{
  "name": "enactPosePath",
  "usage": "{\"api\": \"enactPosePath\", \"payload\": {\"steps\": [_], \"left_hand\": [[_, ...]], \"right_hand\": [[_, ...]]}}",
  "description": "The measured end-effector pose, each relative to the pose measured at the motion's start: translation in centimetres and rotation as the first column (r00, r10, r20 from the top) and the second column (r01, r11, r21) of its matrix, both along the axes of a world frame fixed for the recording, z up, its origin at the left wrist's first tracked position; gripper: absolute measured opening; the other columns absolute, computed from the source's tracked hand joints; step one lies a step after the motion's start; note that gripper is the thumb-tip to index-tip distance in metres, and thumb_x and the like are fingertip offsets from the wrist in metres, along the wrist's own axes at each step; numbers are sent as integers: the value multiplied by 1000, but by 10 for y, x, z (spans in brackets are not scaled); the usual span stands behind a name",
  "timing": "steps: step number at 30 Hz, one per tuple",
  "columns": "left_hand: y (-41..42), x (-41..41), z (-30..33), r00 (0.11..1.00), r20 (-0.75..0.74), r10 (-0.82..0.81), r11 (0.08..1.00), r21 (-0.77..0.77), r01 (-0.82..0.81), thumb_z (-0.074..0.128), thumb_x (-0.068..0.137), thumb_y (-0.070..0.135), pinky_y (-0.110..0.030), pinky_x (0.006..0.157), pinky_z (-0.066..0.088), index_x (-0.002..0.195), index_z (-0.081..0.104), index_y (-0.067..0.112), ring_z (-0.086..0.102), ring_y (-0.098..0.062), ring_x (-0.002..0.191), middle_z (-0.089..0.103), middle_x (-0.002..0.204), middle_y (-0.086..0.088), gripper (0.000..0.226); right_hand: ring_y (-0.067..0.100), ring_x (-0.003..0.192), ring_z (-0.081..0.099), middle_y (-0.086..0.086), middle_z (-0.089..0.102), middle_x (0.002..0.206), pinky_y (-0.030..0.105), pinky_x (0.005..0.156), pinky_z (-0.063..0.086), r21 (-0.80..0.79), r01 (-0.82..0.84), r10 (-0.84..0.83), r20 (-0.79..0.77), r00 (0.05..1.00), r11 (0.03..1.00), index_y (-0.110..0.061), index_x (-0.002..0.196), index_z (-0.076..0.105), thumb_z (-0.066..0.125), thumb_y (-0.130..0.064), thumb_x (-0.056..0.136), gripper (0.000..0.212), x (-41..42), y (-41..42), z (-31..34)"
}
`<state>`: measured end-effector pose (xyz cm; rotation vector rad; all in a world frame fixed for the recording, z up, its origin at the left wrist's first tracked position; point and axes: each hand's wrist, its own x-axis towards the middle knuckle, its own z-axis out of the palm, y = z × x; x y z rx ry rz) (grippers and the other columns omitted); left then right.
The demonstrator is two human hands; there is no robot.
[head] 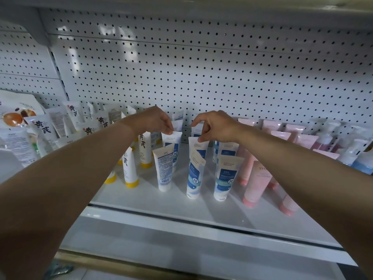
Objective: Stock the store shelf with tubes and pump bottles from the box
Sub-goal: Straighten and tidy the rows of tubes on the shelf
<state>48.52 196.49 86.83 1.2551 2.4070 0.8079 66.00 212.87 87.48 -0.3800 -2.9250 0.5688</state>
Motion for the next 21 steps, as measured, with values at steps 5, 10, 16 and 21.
{"api": "enactPosePath", "payload": {"steps": [5, 10, 16, 21], "left_hand": [[1, -1, 1, 1000, -16, 4, 1000, -13, -5, 83, 77, 17, -30, 89, 48, 93, 78, 14, 63, -16, 94, 73, 97, -2, 18], [2, -2, 1, 1000, -31, 6, 1000, -22, -7, 83, 76, 20, -31, 87, 49, 91, 78, 17, 64, -18, 95, 73, 95, 1, 17], [3, 1, 1, 999, -32, 9, 1000, -25, -10, 83, 76, 19, -27, 82, 46, 92, 78, 16, 62, -16, 91, 73, 95, 0, 17], [1, 0, 1, 1000, -17, 1, 1000, -11, -1, 82, 77, 17, -25, 80, 44, 93, 78, 13, 61, -14, 90, 70, 89, 3, 17]], "right_hand": [[10, 81, 63, -6, 70, 87, 30, 79, 51, 14, 11, -11, -15, 1000, 1000, -31, 121, 65, 84, -22, 79, 47, -1, -3, 0], [11, 81, 62, -9, 66, 83, 29, 78, 51, 13, -1, 1, -5, 1000, 1000, -29, 121, 66, 83, -19, 80, 46, 0, -6, 1], [9, 78, 62, -9, 67, 84, 26, 71, 47, -4, -5, 5, -4, 1000, 1000, -28, 121, 66, 83, -18, 80, 45, 0, -5, 0], [8, 85, 63, -15, 67, 82, 27, 77, 49, -6, 17, -17, -27, 999, 1000, -31, 120, 66, 82, -25, 81, 43, 3, -5, 2]]}}
